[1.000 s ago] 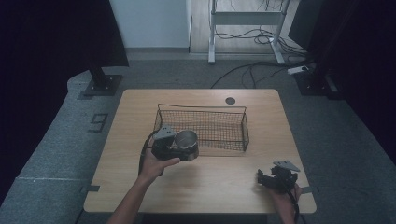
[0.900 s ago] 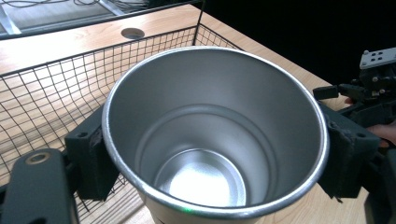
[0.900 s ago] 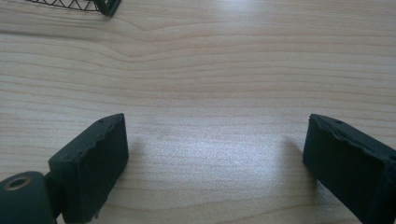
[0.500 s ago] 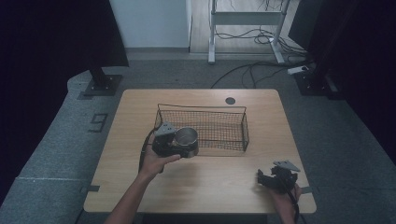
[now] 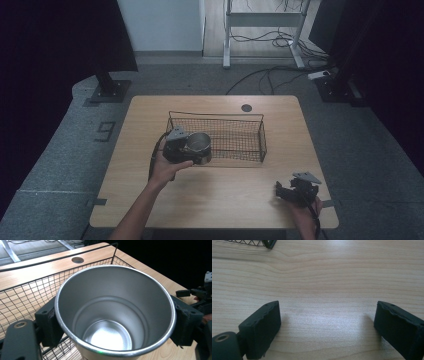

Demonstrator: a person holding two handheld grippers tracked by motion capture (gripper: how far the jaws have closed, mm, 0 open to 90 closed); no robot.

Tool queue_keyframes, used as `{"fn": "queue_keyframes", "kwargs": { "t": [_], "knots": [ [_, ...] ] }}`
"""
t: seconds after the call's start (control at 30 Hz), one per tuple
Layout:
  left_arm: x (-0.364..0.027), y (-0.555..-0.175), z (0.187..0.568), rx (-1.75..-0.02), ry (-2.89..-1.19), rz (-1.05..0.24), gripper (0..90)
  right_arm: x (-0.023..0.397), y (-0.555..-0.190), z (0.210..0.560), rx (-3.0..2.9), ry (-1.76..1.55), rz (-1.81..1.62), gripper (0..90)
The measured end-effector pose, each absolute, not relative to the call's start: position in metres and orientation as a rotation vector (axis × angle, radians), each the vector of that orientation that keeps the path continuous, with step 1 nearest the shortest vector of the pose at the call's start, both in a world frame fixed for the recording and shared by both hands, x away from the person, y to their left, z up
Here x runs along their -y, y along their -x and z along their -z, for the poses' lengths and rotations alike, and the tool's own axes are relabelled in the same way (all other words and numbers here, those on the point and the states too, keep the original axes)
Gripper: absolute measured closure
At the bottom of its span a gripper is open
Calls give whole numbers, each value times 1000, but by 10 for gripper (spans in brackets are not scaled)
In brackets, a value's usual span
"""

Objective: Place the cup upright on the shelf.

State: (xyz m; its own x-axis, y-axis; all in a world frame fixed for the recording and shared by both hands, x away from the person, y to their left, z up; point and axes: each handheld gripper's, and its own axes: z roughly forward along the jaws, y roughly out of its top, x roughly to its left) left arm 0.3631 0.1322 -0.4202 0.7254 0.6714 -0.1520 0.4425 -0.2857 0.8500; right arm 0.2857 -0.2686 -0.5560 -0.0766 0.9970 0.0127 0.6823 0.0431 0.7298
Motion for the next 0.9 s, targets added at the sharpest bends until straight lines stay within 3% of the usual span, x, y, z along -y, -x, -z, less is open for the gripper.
{"fn": "queue_keyframes", "kwargs": {
  "t": [0.9],
  "knots": [
    [-132,-377,412,-872,-1939,-302,163,269,-286,556,-1813,-1687,-798,74]
  ]
}}
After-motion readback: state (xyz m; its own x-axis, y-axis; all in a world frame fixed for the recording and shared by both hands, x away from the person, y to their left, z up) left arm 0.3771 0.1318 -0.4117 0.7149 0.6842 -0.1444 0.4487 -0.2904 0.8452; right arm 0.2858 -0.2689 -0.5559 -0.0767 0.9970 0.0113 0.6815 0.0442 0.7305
